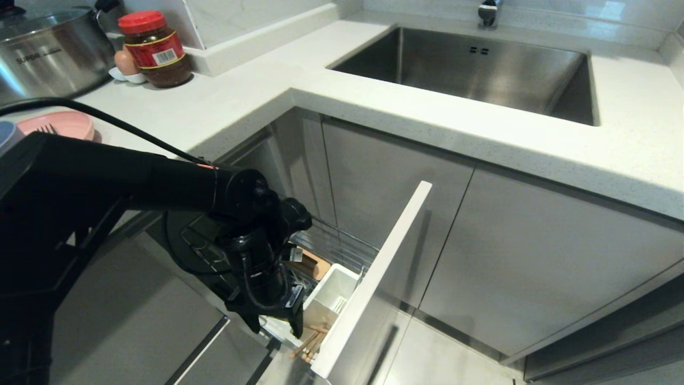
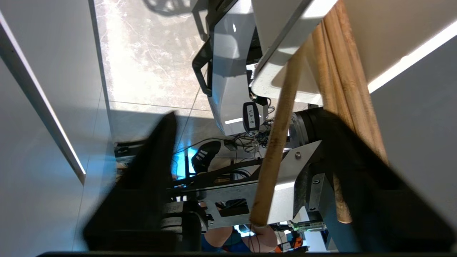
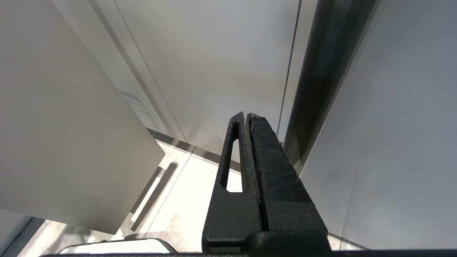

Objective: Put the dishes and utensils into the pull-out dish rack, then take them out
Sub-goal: Take the chopsticks out of the cupboard

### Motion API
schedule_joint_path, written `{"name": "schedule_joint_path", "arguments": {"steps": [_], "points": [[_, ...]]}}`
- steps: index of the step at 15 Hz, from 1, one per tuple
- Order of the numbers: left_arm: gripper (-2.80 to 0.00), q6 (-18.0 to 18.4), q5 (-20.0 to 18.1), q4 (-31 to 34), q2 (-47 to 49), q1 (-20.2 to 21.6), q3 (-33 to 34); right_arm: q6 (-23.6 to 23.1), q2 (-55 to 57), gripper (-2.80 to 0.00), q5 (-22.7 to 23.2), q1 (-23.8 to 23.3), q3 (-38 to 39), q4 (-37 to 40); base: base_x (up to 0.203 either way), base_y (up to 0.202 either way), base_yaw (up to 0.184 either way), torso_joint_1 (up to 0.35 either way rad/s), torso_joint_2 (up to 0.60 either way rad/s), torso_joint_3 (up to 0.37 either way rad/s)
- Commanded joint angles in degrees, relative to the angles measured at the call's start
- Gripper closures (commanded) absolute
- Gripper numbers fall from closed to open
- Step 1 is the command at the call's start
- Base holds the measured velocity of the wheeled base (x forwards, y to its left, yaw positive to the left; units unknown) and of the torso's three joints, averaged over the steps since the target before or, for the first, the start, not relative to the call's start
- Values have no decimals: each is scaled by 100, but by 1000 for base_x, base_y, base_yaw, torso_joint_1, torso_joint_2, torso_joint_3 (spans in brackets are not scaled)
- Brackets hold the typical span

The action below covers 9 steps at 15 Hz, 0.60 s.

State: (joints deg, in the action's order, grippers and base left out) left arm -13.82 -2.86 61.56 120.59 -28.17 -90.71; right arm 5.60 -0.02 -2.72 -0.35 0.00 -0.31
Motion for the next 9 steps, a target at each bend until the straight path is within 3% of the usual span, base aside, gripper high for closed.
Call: {"name": "schedule_joint_path", "arguments": {"steps": [1,9], "points": [[0,-15,-12,31,14,-58,-8,3,-22,0,-1,0,0,-4,0,0,0,0,0,0],[0,-33,-21,23,4,-150,1,3,-15,0,-1,0,0,-4,0,0,0,0,0,0]]}}
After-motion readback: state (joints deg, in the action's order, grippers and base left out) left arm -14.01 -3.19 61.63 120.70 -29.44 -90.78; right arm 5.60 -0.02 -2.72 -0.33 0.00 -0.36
